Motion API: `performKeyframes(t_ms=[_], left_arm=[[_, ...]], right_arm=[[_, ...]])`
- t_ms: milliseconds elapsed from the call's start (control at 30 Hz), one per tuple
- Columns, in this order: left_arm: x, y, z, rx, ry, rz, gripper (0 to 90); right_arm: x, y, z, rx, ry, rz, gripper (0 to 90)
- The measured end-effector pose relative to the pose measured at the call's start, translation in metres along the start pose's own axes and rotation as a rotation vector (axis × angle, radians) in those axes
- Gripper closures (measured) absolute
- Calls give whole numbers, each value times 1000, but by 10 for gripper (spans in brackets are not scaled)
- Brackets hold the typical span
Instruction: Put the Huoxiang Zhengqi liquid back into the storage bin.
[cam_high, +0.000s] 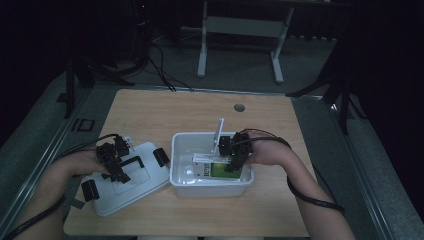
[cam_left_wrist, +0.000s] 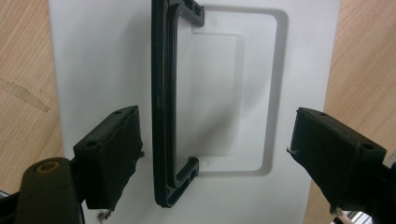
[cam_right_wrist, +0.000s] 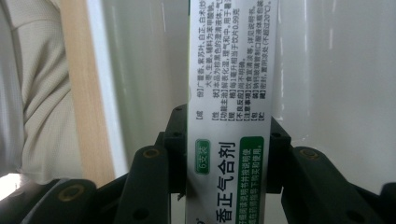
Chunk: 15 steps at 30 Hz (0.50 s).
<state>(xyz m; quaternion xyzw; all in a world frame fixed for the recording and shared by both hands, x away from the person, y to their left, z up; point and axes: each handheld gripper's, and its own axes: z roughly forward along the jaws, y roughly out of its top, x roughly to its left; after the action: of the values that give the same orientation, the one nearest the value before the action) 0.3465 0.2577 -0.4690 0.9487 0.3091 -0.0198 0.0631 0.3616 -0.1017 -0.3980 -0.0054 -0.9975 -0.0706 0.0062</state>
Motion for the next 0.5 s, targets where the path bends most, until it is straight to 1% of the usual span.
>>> performKeyframes(t_ms=[133, 467, 500], left_arm=[[1, -2, 1, 3, -2, -5, 169], [1, -2, 1, 2, 1, -2, 169], [1, -2, 1, 0, -1, -2, 169]], right_arm=[[-2, -2, 10, 11, 19, 3, 638], [-3, -3, 30, 46, 32, 8, 637], [-4, -3, 32, 43, 33, 1, 636]])
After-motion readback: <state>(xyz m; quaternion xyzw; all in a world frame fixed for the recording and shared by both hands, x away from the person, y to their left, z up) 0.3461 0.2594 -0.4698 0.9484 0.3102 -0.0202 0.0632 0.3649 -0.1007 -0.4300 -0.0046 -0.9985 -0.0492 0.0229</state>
